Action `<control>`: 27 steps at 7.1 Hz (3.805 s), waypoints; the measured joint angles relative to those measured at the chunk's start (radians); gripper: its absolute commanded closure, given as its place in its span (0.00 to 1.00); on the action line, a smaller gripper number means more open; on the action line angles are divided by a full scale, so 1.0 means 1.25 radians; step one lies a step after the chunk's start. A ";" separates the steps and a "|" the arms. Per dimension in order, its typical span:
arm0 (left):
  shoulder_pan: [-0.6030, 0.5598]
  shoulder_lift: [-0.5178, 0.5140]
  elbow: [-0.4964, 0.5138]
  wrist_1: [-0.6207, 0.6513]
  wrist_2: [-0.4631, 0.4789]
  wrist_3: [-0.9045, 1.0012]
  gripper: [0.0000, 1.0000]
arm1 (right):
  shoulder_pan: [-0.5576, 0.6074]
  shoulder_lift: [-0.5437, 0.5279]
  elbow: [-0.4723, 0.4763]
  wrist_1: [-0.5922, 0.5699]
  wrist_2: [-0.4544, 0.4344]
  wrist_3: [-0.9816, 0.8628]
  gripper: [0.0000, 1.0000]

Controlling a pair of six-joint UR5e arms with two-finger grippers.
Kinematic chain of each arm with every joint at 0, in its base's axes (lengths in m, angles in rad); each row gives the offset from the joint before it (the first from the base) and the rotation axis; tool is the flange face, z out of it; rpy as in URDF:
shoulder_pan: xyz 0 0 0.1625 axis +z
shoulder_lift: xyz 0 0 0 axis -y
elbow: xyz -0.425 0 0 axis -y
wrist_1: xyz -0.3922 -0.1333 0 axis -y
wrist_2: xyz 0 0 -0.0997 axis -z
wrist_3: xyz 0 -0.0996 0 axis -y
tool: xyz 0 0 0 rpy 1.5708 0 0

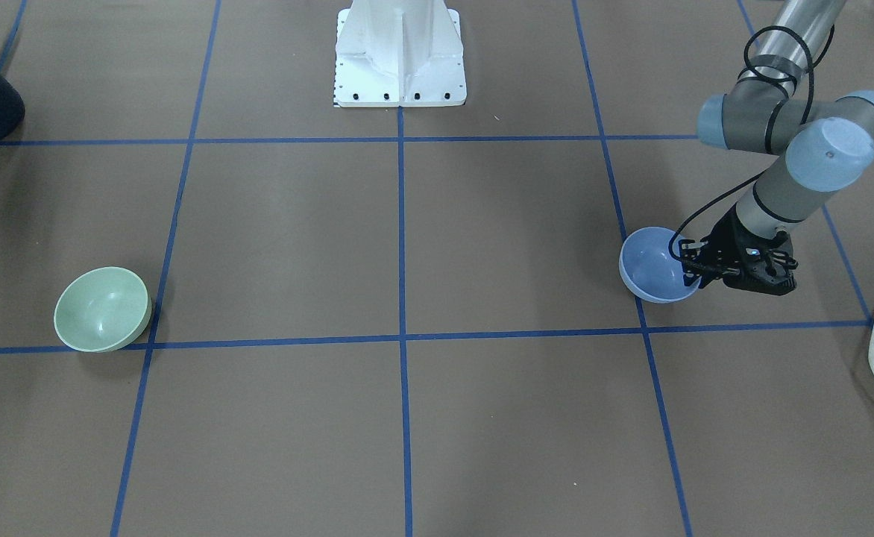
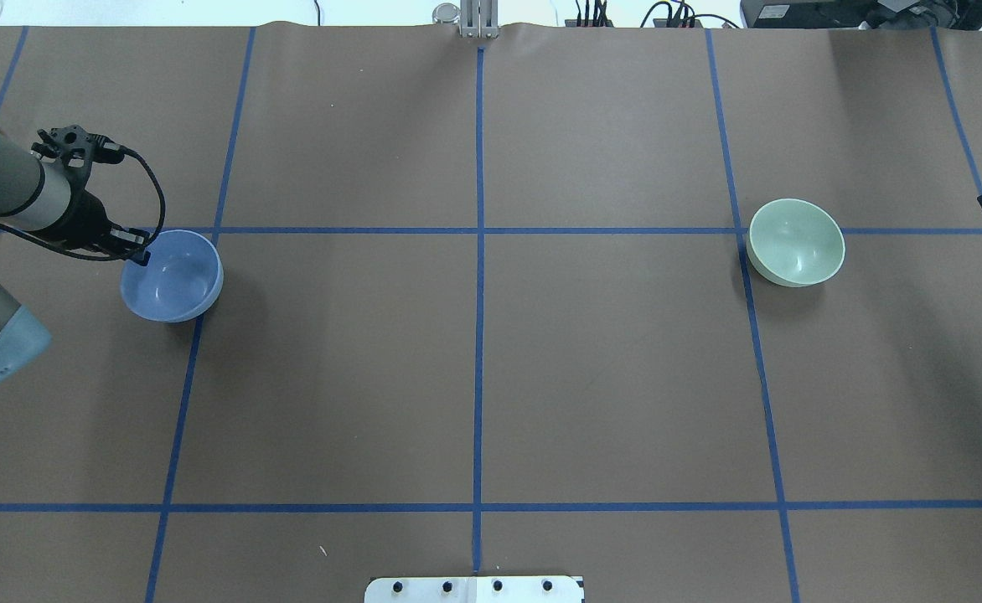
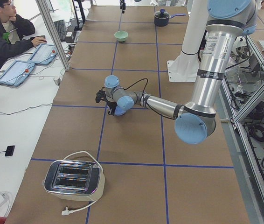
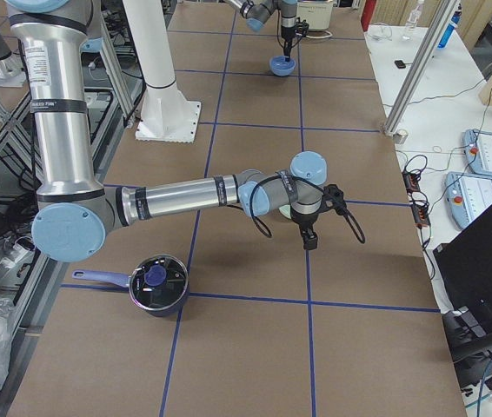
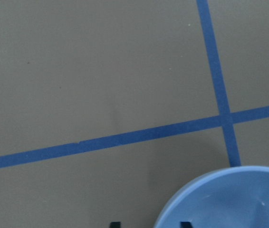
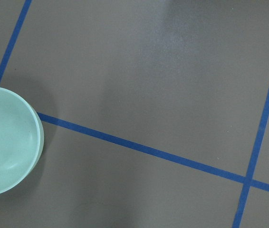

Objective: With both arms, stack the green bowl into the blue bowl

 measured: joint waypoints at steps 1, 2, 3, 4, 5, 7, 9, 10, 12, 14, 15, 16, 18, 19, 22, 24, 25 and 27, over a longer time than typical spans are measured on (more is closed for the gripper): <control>0.000 0.000 -0.014 0.003 -0.005 -0.001 1.00 | 0.000 0.000 0.000 0.000 0.000 0.000 0.00; 0.001 -0.001 -0.035 0.009 -0.019 -0.015 1.00 | 0.000 0.001 0.000 0.000 0.000 0.000 0.00; 0.001 -0.010 -0.058 0.015 -0.039 -0.063 1.00 | 0.000 0.001 0.000 0.000 0.000 0.000 0.00; 0.005 -0.039 -0.074 0.028 -0.048 -0.140 1.00 | 0.000 0.001 0.000 0.000 0.000 0.000 0.00; 0.020 -0.086 -0.081 0.064 -0.050 -0.209 1.00 | 0.000 0.001 0.001 0.002 0.001 0.001 0.00; 0.072 -0.203 -0.082 0.178 -0.042 -0.299 1.00 | 0.000 0.000 0.002 0.004 0.002 0.002 0.00; 0.166 -0.289 -0.068 0.214 0.029 -0.382 1.00 | 0.000 0.001 0.001 0.005 0.002 0.003 0.00; 0.208 -0.323 -0.052 0.217 0.064 -0.411 1.00 | 0.000 0.001 0.001 0.005 0.002 0.004 0.00; 0.270 -0.390 -0.001 0.218 0.131 -0.456 1.00 | 0.000 0.000 0.001 0.008 0.002 0.004 0.00; 0.303 -0.407 0.016 0.216 0.193 -0.468 1.00 | 0.000 0.001 0.001 0.010 0.002 0.004 0.00; 0.316 -0.408 0.017 0.215 0.220 -0.469 1.00 | 0.000 0.001 0.001 0.010 0.002 0.004 0.00; 0.325 -0.409 0.017 0.215 0.235 -0.470 1.00 | 0.000 0.001 0.001 0.010 0.002 0.004 0.00; 0.333 -0.408 0.018 0.213 0.247 -0.468 0.61 | 0.000 0.001 0.000 0.010 0.002 0.004 0.00; 0.337 -0.407 0.018 0.212 0.257 -0.466 0.04 | 0.000 0.001 0.000 0.010 0.002 0.004 0.00; 0.332 -0.401 -0.008 0.214 0.259 -0.461 0.02 | 0.000 0.001 0.002 0.010 0.003 0.004 0.00; 0.248 -0.365 -0.076 0.254 0.151 -0.419 0.02 | 0.000 0.001 0.007 0.010 0.004 0.005 0.00; 0.176 -0.326 -0.126 0.300 0.080 -0.333 0.02 | -0.002 0.001 0.009 0.010 0.005 0.006 0.00; 0.017 -0.252 -0.185 0.411 -0.005 -0.069 0.02 | -0.021 0.009 0.010 0.011 0.005 0.021 0.00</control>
